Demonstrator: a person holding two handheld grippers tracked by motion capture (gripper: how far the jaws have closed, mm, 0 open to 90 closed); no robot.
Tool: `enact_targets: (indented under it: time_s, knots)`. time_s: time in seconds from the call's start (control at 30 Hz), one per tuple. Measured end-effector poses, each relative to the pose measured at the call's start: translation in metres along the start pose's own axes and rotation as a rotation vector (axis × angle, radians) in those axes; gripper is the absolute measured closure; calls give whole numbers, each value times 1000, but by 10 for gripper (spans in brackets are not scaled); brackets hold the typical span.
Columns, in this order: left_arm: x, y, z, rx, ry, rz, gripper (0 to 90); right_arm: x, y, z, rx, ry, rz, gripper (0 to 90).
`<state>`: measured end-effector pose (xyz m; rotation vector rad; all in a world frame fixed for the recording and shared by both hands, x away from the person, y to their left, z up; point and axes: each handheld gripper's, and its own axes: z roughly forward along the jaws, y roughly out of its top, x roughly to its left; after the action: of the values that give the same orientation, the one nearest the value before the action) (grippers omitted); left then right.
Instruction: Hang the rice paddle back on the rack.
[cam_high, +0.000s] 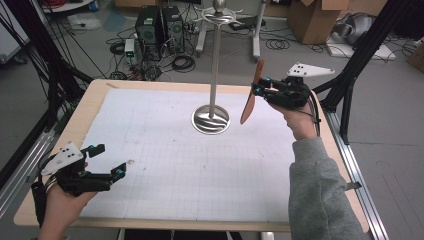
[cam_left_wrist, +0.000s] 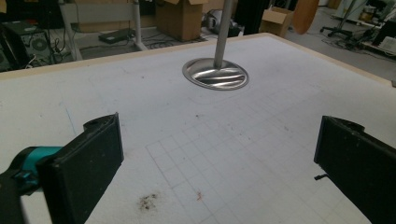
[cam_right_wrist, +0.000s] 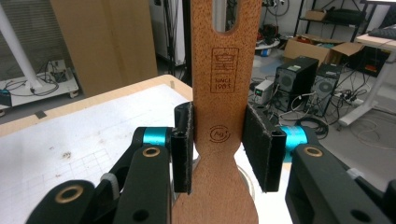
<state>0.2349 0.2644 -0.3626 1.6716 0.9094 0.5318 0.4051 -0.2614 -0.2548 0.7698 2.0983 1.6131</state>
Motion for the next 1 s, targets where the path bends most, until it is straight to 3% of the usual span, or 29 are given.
enact_targets:
  time_s: [0.6, 1.0]
  knots:
    - [6, -1, -1, -5, -8, -14, 17, -5, 25, 4, -24, -22, -7, 646]
    - [8, -1, -6, -25, -8, -19, 17, -6, 44, 11, -28, -10, -15, 646]
